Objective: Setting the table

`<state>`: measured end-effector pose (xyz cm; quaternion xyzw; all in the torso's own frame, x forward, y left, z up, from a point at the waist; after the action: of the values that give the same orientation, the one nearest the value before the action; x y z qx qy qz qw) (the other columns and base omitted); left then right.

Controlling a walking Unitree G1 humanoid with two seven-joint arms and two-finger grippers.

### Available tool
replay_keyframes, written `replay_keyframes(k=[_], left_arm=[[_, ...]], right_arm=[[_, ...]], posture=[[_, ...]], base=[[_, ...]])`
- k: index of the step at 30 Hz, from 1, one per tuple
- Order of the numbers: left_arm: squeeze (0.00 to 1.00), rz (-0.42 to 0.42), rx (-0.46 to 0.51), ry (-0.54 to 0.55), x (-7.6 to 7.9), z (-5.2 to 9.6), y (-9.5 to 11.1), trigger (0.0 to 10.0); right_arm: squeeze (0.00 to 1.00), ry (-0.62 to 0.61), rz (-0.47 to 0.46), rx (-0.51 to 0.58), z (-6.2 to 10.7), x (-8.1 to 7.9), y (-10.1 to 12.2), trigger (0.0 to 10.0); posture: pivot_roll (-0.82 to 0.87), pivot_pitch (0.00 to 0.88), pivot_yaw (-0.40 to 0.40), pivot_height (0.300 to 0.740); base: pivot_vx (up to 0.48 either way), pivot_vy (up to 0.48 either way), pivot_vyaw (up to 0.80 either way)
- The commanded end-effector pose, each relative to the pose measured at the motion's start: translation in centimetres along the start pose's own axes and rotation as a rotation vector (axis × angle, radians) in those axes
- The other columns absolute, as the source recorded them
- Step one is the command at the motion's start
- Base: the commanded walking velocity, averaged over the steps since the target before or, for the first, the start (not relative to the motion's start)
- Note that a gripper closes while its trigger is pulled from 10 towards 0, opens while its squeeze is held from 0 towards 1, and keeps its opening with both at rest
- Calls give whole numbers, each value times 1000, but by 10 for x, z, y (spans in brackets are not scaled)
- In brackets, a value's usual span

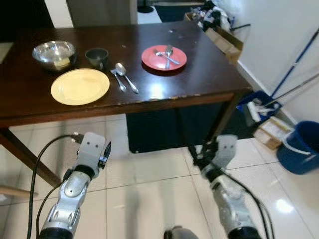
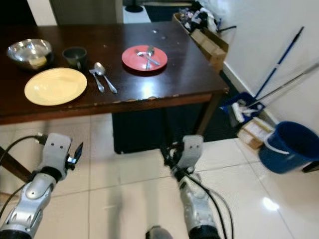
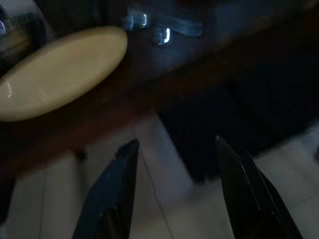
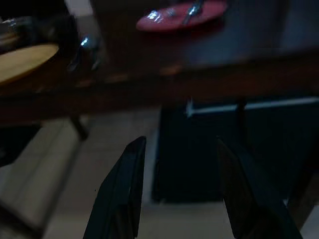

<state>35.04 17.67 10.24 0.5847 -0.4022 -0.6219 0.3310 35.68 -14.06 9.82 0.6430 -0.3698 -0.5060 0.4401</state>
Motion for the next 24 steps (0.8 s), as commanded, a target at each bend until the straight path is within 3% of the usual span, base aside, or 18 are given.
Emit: replay_keyframes(k=[1,4,6,7,8,10,13,16,24], left_arm=[[0,31,46,10,-7,-1,17,10000],[0,48,179,43,-21,-9,65,10000],[0,52,209,46,-23,-12,76,10000],[0,52,209,46,-23,-12,76,10000],[0,52,253,25,-17,-18,94,10000],[0,55,281,-1,-10,-23,106,10000],[0,51,298,-40,3,-26,113,10000],[0,60,292,-74,12,-24,116,10000],[0,55,272,-96,16,-20,113,10000]], right_arm=[[0,-4,29,59,-1,-1,19,10000],[0,3,60,145,-4,-1,53,10000],[0,4,68,162,-5,-1,60,10000],[0,4,68,162,-5,-1,60,10000],[0,-9,94,170,-6,6,67,10000],[0,-31,116,175,-6,14,72,10000],[0,-70,129,177,-5,24,75,10000],[0,-80,120,175,-3,23,76,10000],[0,-83,110,160,-2,21,72,10000]], posture=[[-79,24,37,740],[-79,24,35,740],[-79,24,35,740],[-79,24,35,740],[-82,21,39,740],[-88,19,44,740],[-96,20,49,740],[-98,20,53,740],[-96,22,57,740]], base=[[424,0,0],[421,0,0],[426,0,0],[428,0,0],[428,0,0],[420,0,0],[420,0,0],[420,0,0],[421,0,0]])
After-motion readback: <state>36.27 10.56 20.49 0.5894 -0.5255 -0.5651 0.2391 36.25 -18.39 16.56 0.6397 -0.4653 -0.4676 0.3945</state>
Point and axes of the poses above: a point about 5 cm out from each wrist's last joint towards the gripper, its own z axis pointing back from the gripper into the wrist, its own y axis along the axis of the wrist's last joint, x = y × z, the point moved 6 cm from there along -z, pointing out of the wrist towards the gripper, and after that the axes turned 12 degrees about -z, right-handed, at the moved point
